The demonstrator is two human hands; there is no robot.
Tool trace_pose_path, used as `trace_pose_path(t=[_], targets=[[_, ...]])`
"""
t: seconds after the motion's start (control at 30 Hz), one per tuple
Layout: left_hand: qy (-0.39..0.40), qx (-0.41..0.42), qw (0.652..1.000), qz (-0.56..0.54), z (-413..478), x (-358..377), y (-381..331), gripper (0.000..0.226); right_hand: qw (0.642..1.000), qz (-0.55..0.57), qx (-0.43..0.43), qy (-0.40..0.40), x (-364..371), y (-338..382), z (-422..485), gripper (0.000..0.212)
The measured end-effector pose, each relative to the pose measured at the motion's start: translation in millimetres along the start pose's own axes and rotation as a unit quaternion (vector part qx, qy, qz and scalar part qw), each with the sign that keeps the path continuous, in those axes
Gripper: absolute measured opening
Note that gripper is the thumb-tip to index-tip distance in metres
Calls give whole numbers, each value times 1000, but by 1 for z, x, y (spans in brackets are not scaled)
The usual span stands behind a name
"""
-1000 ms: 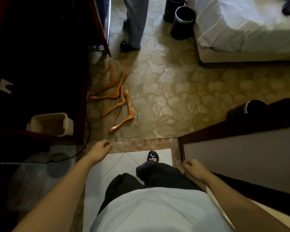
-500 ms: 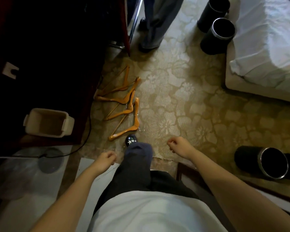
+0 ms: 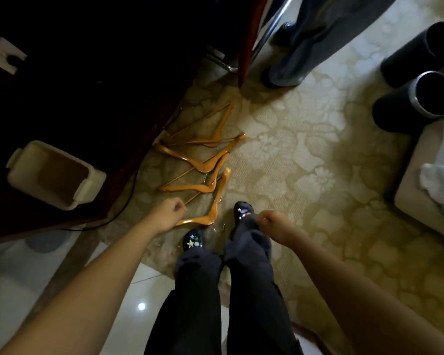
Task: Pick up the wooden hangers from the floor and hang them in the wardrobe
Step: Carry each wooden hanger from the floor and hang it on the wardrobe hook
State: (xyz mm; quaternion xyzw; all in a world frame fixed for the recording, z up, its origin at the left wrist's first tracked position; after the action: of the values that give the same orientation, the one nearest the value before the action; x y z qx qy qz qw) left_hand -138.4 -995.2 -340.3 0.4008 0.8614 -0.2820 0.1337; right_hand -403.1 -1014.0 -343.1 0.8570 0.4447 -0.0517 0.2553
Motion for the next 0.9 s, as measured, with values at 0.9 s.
trace_pose_path(t=[0.9], targets=[[-95,-34,969,226,497,85,110,64,992,0,-14,-123,-1,-45,552,56]])
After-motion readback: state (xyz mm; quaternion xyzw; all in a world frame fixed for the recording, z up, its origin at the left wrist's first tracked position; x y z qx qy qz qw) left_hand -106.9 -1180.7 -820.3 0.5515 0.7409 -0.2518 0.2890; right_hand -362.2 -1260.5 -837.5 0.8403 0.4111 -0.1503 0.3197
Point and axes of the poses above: each hand's wrist, its own z-axis towards the middle knuckle, its own x-axis out of the palm, y = z × x, the point moved 8 cm from there along z, towards the middle knuckle, and after that the axes turned 11 degrees about z, right-handed, at the moved point
